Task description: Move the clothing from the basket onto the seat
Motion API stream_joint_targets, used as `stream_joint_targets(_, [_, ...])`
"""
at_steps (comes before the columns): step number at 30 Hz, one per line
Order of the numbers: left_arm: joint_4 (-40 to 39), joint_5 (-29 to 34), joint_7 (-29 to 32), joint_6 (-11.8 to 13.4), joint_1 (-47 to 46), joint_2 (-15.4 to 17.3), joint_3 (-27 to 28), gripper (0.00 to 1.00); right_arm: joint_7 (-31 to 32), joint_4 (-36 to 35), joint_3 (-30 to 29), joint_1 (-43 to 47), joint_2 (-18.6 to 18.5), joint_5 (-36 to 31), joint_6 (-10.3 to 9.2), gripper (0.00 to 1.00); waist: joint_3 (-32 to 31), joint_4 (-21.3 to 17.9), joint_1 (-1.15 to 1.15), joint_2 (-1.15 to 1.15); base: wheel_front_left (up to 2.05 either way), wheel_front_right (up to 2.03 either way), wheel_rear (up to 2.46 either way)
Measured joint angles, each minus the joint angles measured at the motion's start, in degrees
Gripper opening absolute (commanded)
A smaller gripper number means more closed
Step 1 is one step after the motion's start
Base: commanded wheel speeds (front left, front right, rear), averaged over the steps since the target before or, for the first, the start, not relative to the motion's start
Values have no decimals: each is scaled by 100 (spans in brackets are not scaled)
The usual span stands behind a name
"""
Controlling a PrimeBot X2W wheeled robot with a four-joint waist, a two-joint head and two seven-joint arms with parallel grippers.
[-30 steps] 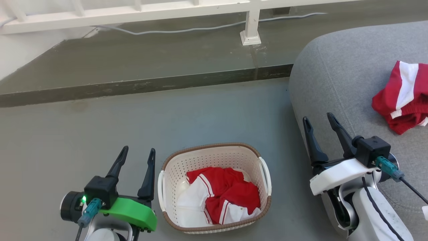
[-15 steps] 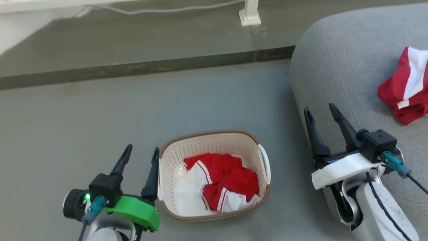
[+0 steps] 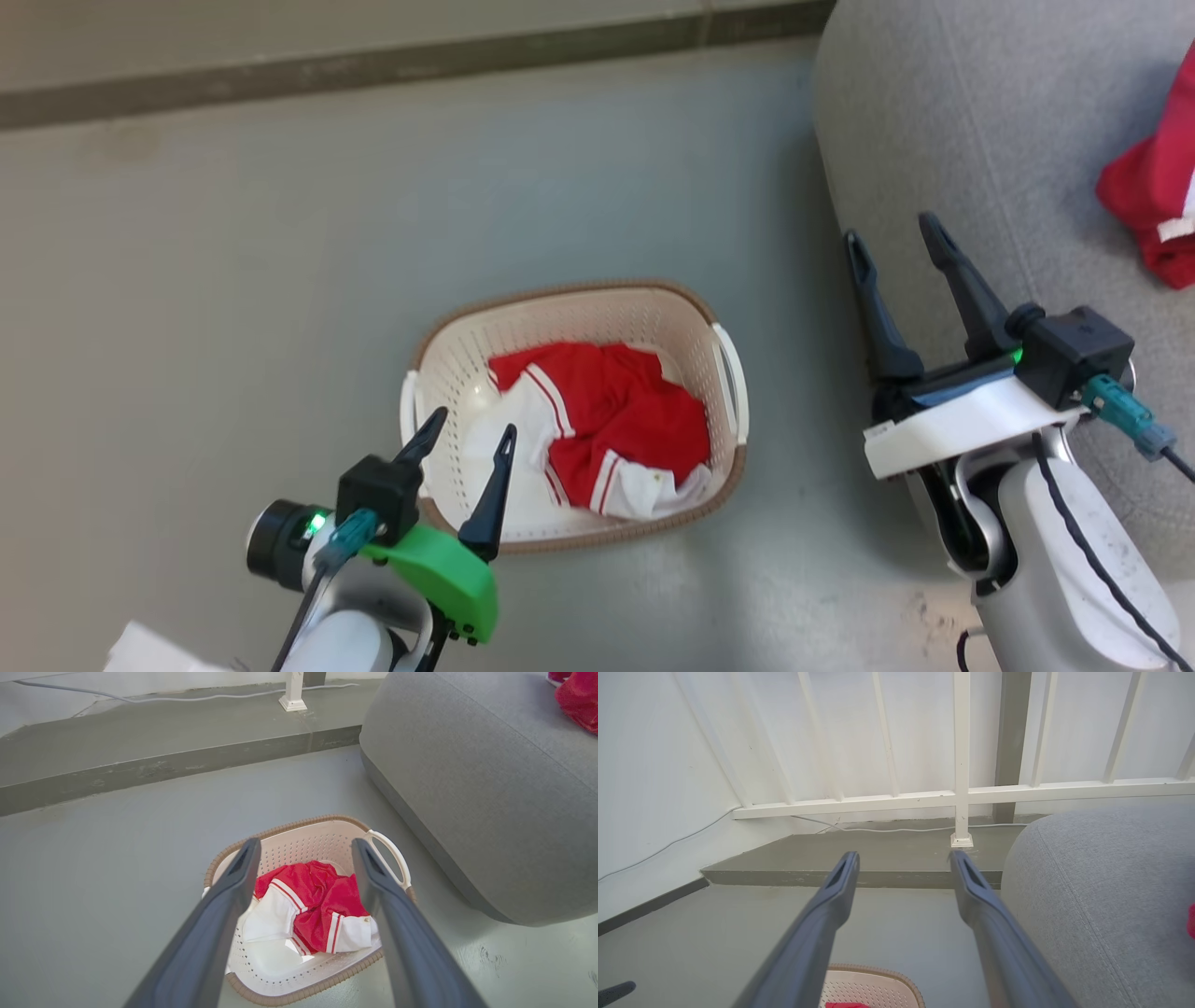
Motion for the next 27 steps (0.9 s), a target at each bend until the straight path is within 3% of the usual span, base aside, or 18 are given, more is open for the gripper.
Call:
stream_joint_targets(17, [1569,53,943,-743,-1347,-272,-554,100,-2,-583,147,-550,34,1,45,100,1335,-442,0,0,0,0,0])
stream_joint_targets(27, [2386,115,1406,-901,-2185,-347,-592,100,-81,-818,249,-802,105,4,58,100,2146,-760,1,0,0,0,0])
